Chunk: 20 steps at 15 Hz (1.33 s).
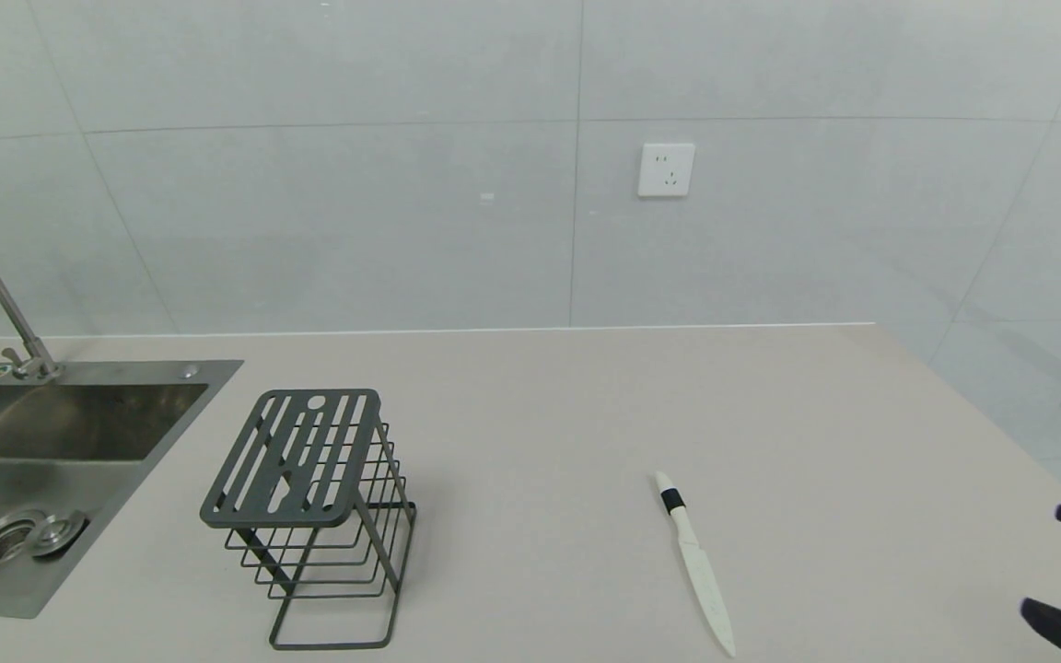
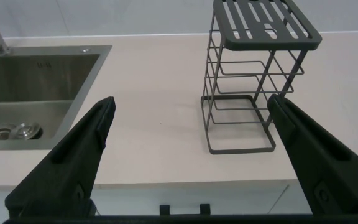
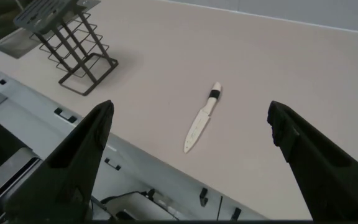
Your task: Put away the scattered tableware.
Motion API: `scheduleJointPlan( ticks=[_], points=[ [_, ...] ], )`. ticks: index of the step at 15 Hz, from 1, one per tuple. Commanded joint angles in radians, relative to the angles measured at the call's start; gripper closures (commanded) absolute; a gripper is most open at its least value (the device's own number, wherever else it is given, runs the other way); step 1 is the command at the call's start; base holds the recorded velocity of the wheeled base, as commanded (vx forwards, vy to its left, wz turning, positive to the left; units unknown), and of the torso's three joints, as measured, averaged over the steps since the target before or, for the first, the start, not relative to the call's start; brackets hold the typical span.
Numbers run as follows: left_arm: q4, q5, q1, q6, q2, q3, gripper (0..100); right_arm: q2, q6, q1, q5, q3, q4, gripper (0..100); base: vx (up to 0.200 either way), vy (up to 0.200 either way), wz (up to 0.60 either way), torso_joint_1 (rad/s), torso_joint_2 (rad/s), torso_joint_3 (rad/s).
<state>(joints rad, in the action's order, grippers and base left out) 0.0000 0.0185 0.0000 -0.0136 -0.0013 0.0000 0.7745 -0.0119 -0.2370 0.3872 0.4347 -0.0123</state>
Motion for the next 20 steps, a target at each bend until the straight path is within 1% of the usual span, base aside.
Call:
scheduleJointPlan(
  ticks=[1, 2, 5, 9, 11, 12, 14, 15, 17, 20],
  points=[
    [0.000, 0.000, 0.000, 0.000, 0.001, 0.000, 0, 0.282, 0.001, -0.127, -0.050, 0.010, 0.080, 0, 0.000, 0.000, 0.00, 0.000, 0.00, 0.000],
    [0.000, 0.000, 0.000, 0.000, 0.001, 0.000, 0, 0.321, 0.001, -0.153, -0.062, 0.012, 0.101, 0, 0.000, 0.000, 0.00, 0.000, 0.00, 0.000],
    [0.000, 0.000, 0.000, 0.000, 0.001, 0.000, 0, 0.407, 0.000, -0.209, -0.113, 0.013, 0.107, 0, 0.000, 0.000, 0.00, 0.000, 0.00, 0.000],
    [0.000, 0.000, 0.000, 0.001, 0.001, 0.000, 0, 0.497, 0.000, -0.214, -0.123, 0.016, 0.107, 0, 0.000, 0.000, 0.00, 0.000, 0.00, 0.000],
    [0.000, 0.001, 0.000, 0.000, 0.001, 0.000, 0, 0.560, -0.002, -0.242, -0.125, 0.019, 0.107, 0, 0.000, 0.000, 0.00, 0.000, 0.00, 0.000],
    [0.000, 0.000, 0.000, 0.000, 0.001, 0.000, 0, 0.580, -0.006, -0.257, -0.143, 0.022, 0.109, 0, 0.000, 0.000, 0.00, 0.000, 0.00, 0.000],
    [0.000, 0.000, 0.002, 0.000, 0.001, 0.000, 0, 0.635, -0.048, -0.295, -0.218, 0.044, 0.109, 0, 0.000, 0.000, 0.00, 0.000, 0.00, 0.000],
    [0.000, 0.000, 0.000, 0.000, 0.001, 0.000, 0, 0.671, -0.071, -0.309, -0.232, 0.059, 0.109, 0, 0.000, 0.000, 0.00, 0.000, 0.00, 0.000],
    [0.000, 0.001, 0.000, 0.000, 0.001, 0.000, 0, 0.730, -0.072, -0.321, -0.258, 0.078, 0.111, 0, 0.000, 0.000, 0.00, 0.000, 0.00, 0.000],
    [0.000, 0.001, 0.000, 0.000, 0.001, 0.000, 0, 0.832, -0.076, -0.332, -0.266, 0.127, 0.111, 0, 0.000, 0.000, 0.00, 0.000, 0.00, 0.000]
  ],
)
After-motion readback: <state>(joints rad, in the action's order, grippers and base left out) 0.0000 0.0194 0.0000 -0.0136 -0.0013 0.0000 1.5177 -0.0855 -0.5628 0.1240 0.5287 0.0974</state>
